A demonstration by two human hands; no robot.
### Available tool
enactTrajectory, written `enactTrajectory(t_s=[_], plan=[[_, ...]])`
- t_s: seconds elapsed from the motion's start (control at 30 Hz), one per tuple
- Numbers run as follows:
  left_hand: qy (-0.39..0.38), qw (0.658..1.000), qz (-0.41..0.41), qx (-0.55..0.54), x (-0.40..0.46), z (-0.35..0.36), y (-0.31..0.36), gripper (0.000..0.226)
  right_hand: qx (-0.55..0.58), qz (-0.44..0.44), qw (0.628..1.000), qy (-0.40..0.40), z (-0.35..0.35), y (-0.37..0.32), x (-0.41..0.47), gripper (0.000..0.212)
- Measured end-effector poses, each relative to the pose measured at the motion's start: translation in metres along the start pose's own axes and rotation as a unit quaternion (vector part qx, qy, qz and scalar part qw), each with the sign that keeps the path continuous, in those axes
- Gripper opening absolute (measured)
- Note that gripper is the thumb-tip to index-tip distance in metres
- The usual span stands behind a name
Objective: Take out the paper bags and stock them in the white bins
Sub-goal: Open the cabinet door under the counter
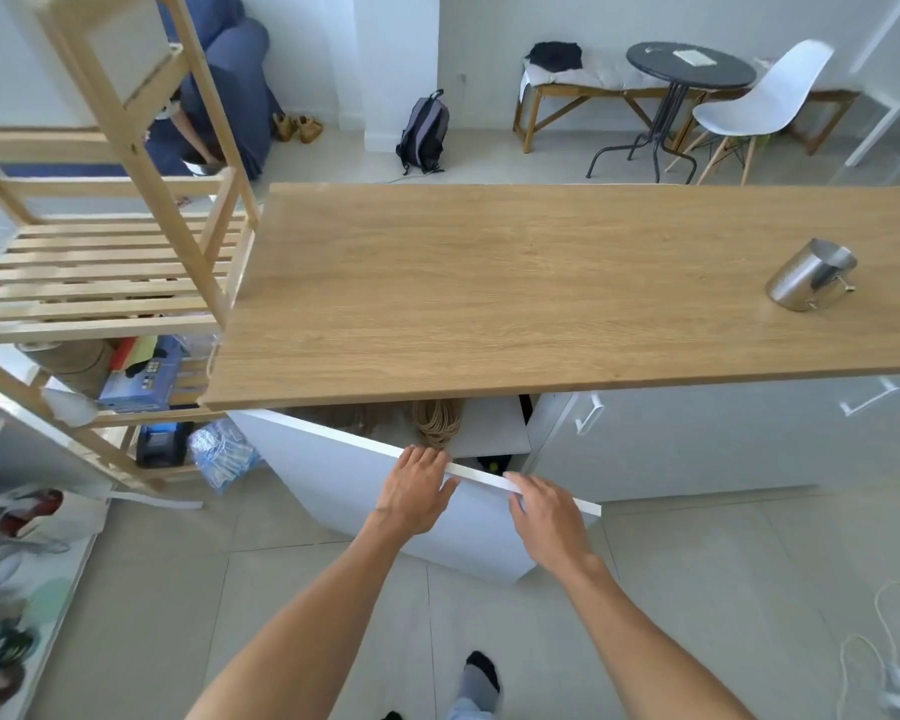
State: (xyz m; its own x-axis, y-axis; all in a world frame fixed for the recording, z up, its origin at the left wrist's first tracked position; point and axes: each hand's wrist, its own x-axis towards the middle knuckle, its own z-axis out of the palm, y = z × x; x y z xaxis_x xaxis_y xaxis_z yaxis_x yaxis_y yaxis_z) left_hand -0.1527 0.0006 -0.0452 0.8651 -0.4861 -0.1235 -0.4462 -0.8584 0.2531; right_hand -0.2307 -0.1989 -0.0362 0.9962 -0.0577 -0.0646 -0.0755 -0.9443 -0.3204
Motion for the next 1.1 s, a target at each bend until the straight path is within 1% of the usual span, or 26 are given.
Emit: enactTrajectory(t_s=[0.13,0.2,0.27,0.33,0.47,0.53,0.63,0.7,0.83,0.97,1.03,1.1], plan=[[-0.004,1.0,0.007,-0.029,-0.012,0.001,-0.004,0.048,0.008,0.001,0.999,0.034,0.006,-0.009,-0.014,0.029],[0.015,0.999,0.009,-0.039,-0.022,0.003,-0.009,0.049,-0.031,-0.013,0.999,0.011,0.01,-0.012,-0.024,0.028],[0.031,0.999,0.006,-0.031,-0.034,0.005,-0.017,0.054,-0.081,-0.032,0.995,-0.044,0.008,-0.016,-0.031,0.03],[0.041,0.999,-0.005,-0.016,-0.048,0.008,-0.031,0.057,-0.109,-0.07,0.985,-0.109,0.006,-0.02,-0.038,0.039],[0.055,0.998,-0.02,0.004,-0.075,0.006,-0.067,0.058,-0.093,-0.156,0.958,-0.221,0.019,-0.045,-0.052,0.068],[0.05,0.998,-0.042,0.014,-0.087,0.003,-0.085,0.056,-0.057,-0.175,0.952,-0.244,0.033,-0.064,-0.059,0.078],[0.028,0.994,-0.105,0.003,-0.102,0.0,-0.109,0.055,-0.005,-0.234,0.944,-0.234,0.059,-0.089,-0.074,0.088],[0.02,0.99,-0.141,-0.003,-0.112,0.0,-0.123,0.061,0.016,-0.283,0.933,-0.224,0.073,-0.106,-0.084,0.088],[0.017,0.982,-0.187,-0.004,-0.13,0.001,-0.138,0.072,0.033,-0.334,0.919,-0.206,0.093,-0.138,-0.098,0.084],[0.017,0.975,-0.218,-0.034,-0.151,-0.001,-0.142,0.077,0.01,-0.383,0.895,-0.228,0.105,-0.164,-0.098,0.08],[0.019,0.973,-0.225,-0.047,-0.158,-0.004,-0.146,0.076,0.046,-0.379,0.891,-0.245,0.109,-0.176,-0.1,0.073],[0.013,0.971,-0.23,-0.064,-0.161,-0.009,-0.15,0.076,0.098,-0.348,0.894,-0.265,0.11,-0.182,-0.103,0.064]])
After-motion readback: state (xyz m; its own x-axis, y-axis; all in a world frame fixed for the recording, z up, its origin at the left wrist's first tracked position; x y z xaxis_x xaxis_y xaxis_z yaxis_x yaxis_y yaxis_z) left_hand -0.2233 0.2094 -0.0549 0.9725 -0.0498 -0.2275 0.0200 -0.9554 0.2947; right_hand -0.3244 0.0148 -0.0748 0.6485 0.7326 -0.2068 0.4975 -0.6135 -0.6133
